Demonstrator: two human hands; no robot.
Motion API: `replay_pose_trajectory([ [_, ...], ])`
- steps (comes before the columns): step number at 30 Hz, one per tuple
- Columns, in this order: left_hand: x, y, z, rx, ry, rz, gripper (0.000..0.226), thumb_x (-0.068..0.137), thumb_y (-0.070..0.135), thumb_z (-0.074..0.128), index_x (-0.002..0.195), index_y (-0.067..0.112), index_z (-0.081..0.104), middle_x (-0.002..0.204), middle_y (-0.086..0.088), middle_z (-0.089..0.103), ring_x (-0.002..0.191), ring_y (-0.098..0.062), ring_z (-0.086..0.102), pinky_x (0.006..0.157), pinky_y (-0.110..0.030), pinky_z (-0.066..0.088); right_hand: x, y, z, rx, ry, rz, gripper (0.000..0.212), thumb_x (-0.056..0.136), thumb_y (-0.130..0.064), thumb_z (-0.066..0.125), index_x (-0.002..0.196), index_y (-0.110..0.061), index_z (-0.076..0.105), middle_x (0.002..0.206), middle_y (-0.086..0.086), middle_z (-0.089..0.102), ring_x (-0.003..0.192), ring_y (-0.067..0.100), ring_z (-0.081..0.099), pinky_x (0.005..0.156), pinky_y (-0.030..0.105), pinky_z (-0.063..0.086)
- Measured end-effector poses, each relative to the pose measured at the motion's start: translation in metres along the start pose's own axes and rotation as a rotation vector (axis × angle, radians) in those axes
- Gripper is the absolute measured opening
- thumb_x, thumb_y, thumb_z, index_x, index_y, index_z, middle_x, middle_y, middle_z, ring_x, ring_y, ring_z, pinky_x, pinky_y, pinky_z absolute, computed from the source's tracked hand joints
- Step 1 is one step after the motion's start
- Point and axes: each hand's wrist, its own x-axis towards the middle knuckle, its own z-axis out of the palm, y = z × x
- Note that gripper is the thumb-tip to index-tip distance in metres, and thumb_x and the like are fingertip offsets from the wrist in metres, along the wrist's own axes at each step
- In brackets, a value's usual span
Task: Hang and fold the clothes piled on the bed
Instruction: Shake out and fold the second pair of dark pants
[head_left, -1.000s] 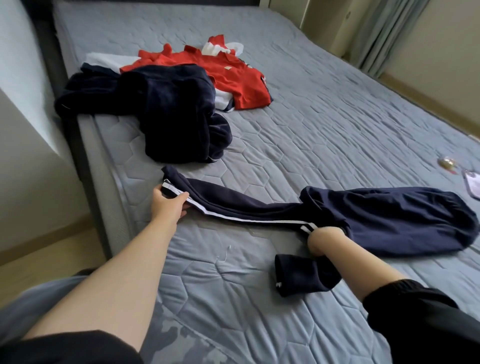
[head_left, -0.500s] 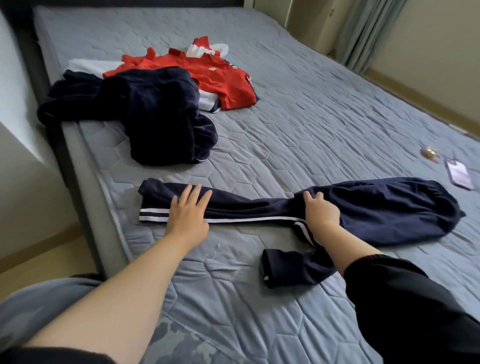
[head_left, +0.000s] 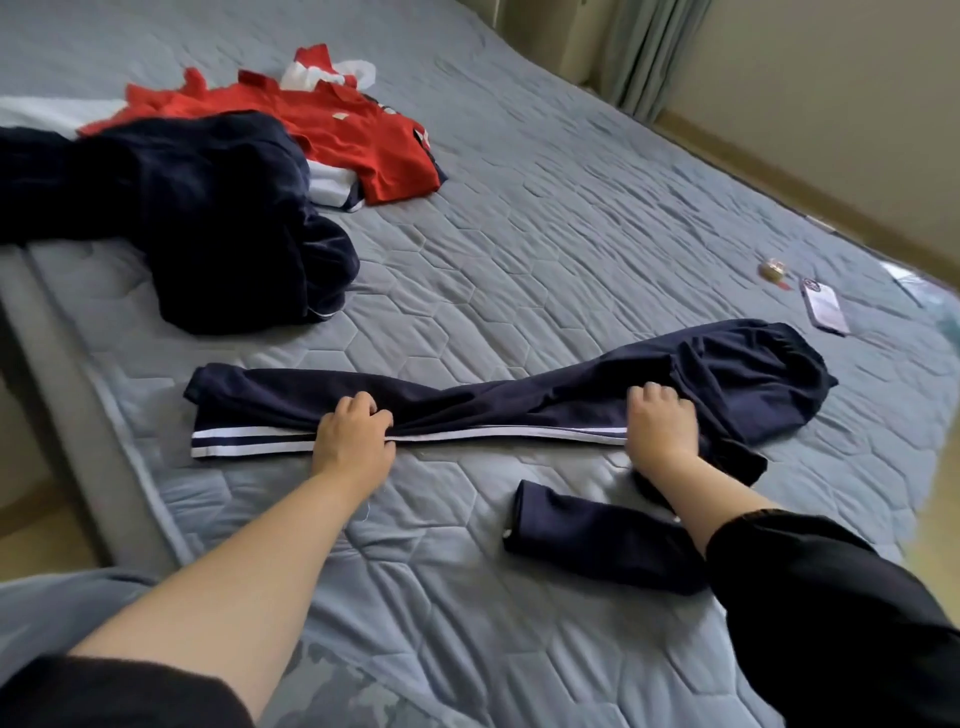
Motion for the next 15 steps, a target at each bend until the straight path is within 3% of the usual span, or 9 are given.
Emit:
replay_pose_trajectory([
  [2, 0.0, -0.01, -0.003, -0.093, 0.038, -0.003, 0.03, 0.092, 0.037, 0.055, 0.112, 0.016, 0.065, 0.117, -0.003, 0.051, 0.108, -0.023, 0.046, 0.087, -0.035, 0.041, 0.004, -0.042, -0.006, 0.104, 0.094, -0.237, 0.041, 0.082, -0.009, 0.05, 0.123, -0.012, 0.046, 0.117, 0.008, 0.049, 0.107, 0.029, 0.048, 0.081, 0.038, 0.041],
  [5, 0.005, -0.034, -0.009, -0.073, 0.012, -0.053, 0.031, 0.09, 0.03, 0.057, 0.118, 0.02, 0.062, 0.12, -0.002, 0.051, 0.113, -0.023, 0.044, 0.092, -0.035, 0.039, 0.011, -0.105, -0.018, 0.201, 0.086, -0.388, 0.054, 0.077, -0.009, 0.059, 0.129, -0.012, 0.046, 0.12, 0.01, 0.047, 0.112, 0.03, 0.046, 0.083, 0.037, 0.04],
  [8, 0.011, -0.055, -0.016, -0.021, -0.098, -0.066, 0.042, 0.081, 0.014, 0.06, 0.121, 0.026, 0.059, 0.125, 0.003, 0.047, 0.117, -0.02, 0.04, 0.095, -0.032, 0.036, 0.015, -0.144, -0.023, 0.269, 0.067, -0.477, 0.036, 0.076, -0.008, 0.058, 0.113, -0.009, 0.054, 0.115, 0.009, 0.048, 0.109, 0.03, 0.046, 0.08, 0.036, 0.04],
  [10, 0.016, -0.06, -0.021, -0.051, -0.061, -0.078, 0.037, 0.08, 0.006, 0.057, 0.112, 0.024, 0.065, 0.122, 0.004, 0.052, 0.115, -0.019, 0.042, 0.094, -0.031, 0.036, 0.02, -0.15, -0.025, 0.276, 0.037, -0.497, 0.029, 0.079, -0.012, 0.058, 0.108, -0.01, 0.057, 0.111, 0.008, 0.053, 0.107, 0.029, 0.049, 0.08, 0.035, 0.039],
  [13, 0.027, -0.057, -0.034, -0.217, 0.28, -0.113, 0.029, 0.082, -0.002, 0.057, 0.104, 0.011, 0.071, 0.116, -0.007, 0.063, 0.112, -0.027, 0.049, 0.095, -0.038, 0.038, 0.037, -0.146, -0.035, 0.423, 0.109, -0.405, 0.022, 0.084, -0.018, 0.055, 0.102, -0.008, 0.061, 0.105, 0.01, 0.061, 0.102, 0.031, 0.053, 0.08, 0.036, 0.038],
  [15, 0.036, -0.055, -0.046, -0.31, 0.58, -0.217, 0.039, 0.081, 0.0, 0.062, 0.119, 0.007, 0.065, 0.127, -0.014, 0.057, 0.12, -0.033, 0.048, 0.098, -0.047, 0.039, 0.057, -0.142, -0.049, 0.684, 0.257, -0.176, 0.027, 0.09, -0.019, 0.053, 0.113, -0.006, 0.06, 0.113, 0.013, 0.061, 0.108, 0.032, 0.052, 0.087, 0.038, 0.037],
])
